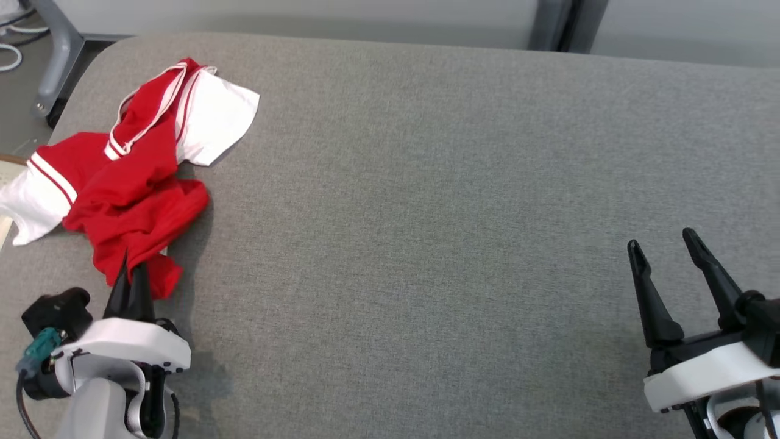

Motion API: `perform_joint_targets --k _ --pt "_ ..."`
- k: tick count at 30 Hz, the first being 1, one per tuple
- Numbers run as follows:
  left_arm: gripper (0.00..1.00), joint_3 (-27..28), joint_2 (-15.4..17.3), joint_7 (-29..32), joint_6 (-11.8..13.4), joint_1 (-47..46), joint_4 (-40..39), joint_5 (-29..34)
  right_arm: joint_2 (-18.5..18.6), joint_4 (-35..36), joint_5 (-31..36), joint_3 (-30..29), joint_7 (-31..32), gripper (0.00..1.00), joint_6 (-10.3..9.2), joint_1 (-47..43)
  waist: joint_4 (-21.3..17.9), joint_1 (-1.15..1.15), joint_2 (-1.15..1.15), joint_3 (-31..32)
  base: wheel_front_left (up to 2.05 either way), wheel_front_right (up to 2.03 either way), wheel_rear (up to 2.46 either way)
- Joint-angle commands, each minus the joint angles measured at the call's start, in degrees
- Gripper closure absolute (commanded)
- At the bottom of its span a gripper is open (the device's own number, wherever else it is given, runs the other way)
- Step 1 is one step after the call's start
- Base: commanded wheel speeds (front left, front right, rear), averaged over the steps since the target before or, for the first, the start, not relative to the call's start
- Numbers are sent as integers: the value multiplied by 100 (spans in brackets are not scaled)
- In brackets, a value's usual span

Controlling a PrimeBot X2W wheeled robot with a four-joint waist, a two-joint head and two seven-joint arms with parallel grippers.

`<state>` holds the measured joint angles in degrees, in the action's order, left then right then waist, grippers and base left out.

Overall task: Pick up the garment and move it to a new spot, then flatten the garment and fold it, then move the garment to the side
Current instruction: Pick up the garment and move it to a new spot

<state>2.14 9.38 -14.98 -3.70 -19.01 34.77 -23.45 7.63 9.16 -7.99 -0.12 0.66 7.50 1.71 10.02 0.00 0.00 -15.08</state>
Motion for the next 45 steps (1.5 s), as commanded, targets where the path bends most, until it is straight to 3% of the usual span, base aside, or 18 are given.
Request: perform_joint_targets --k 1,10,20,27,33,45 --pt "100 34 -20 -20 28 144 -147 49 -6 -24 -42 -11 -41 0 -1 -82 -164 0 0 252 0 0 0" --pt "100 -68 -141 170 190 1296 -1644 214 -155 -173 -147 54 -238 0 -1 -457 -505 0 0 887 0 0 0" --pt "100 -330 -72 848 314 1718 -3054 336 -253 -144 -222 30 -254 0 -1 -647 -799 0 0 1095 0 0 0" --pt "100 -911 -176 1046 66 1202 -3532 502 -286 -77 -254 -2 -271 0 -1 -519 -1172 0 0 870 0 0 0" --pt "100 -1655 -225 1193 -201 343 -3797 717 -334 -13 -300 -21 -403 0 -1 -304 -1730 0 0 325 0 0 0" --pt "100 -2954 -438 1341 -362 -805 -3626 650 -454 -292 -455 77 -800 0 -1 -30 -2619 0 0 -608 0 0 0"
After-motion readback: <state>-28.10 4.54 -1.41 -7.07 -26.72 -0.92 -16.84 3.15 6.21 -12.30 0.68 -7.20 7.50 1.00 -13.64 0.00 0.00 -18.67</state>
